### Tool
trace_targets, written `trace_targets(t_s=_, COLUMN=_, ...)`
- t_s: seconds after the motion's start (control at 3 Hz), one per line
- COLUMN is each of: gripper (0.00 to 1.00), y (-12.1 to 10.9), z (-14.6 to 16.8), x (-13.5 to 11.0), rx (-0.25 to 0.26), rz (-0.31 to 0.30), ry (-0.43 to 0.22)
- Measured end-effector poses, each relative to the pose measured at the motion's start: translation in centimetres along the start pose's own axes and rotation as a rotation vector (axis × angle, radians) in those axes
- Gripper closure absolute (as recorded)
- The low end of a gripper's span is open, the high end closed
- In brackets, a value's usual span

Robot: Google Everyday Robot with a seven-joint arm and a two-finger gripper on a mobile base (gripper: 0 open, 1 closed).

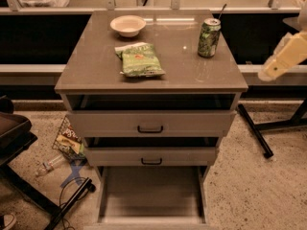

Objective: Place green can into bottom drawer

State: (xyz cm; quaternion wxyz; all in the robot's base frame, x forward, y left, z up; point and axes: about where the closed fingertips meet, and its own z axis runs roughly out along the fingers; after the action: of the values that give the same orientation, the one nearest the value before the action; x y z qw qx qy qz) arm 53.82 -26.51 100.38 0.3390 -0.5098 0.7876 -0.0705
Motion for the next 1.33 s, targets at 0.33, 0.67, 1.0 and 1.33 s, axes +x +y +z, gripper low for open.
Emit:
trace_targets(t_s=0.33, gripper=0.0, y=-5.9, z=2.3, x=-0.7, rx=0.105, rz=0.03, ry=-0.153)
trace_targets(t_s=0.67, gripper=0.0, y=-11.6, z=4.8, x=-1.9, rx=0.15, rz=0.062, ry=-0.334)
trace_targets(t_s=1.0, gripper=0.0, y=-11.6, z=4.5, x=-2.0, rx=0.155, rz=0.061, ry=-0.329)
trace_targets(t_s=1.33, gripper=0.0, y=-11.5, z=6.4, x=-2.4, rx=0.131, rz=0.085, ry=-0.364)
